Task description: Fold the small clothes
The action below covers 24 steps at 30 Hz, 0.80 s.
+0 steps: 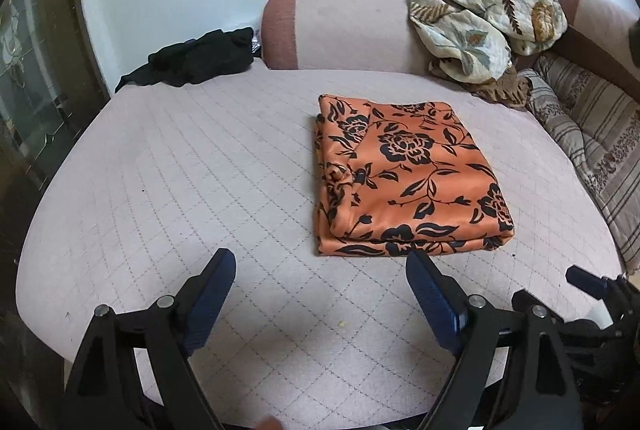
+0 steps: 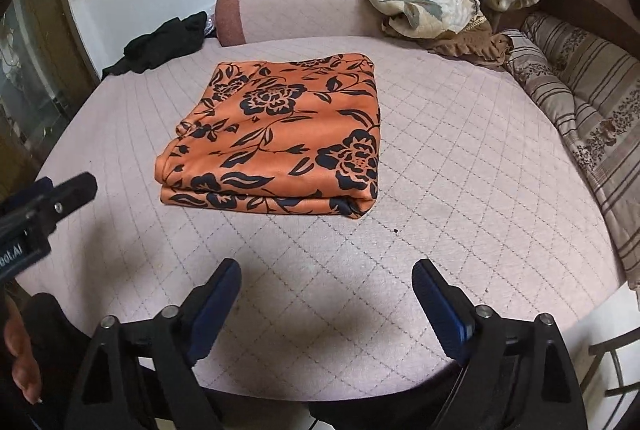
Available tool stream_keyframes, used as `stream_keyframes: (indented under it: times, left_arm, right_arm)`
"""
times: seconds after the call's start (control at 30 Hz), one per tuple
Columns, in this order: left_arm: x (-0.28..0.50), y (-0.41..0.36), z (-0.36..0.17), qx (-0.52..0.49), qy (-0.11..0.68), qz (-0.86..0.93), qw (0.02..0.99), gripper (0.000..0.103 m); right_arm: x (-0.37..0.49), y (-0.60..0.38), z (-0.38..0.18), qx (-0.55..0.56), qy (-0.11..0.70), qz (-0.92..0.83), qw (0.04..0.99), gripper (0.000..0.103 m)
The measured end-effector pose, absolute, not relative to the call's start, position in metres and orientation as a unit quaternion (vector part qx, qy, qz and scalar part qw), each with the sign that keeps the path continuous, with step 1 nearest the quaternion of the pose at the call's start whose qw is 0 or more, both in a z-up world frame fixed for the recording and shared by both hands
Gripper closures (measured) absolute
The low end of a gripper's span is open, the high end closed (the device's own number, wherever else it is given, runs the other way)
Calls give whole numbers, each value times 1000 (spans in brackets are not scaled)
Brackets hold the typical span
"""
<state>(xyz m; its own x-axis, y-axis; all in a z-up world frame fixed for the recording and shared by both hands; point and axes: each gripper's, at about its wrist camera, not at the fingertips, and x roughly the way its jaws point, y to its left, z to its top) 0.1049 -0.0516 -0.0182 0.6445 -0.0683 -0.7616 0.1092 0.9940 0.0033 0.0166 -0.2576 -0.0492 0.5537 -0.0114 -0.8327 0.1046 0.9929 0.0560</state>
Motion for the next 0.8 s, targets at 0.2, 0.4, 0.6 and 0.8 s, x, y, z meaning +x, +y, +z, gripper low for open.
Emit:
stream_keyframes:
  times: [0.2, 0.4, 0.6, 0.8]
  left_arm:
    - [102, -49, -14, 18, 418, -47, 907, 15]
    - [98, -49, -9, 12, 412, -47, 910, 15]
    - [96, -47, -5, 16, 406, -45, 913, 15]
    - [94, -51, -1, 23, 396, -45, 917, 15]
  right_arm:
    - [15, -254, -38, 38, 460, -46, 886, 14]
    - [15, -256, -15, 37, 428, -72, 900, 13]
    - [18, -252, -20, 41, 440, -64, 895, 13]
    - [15, -245, -15, 36, 423, -52, 904, 13]
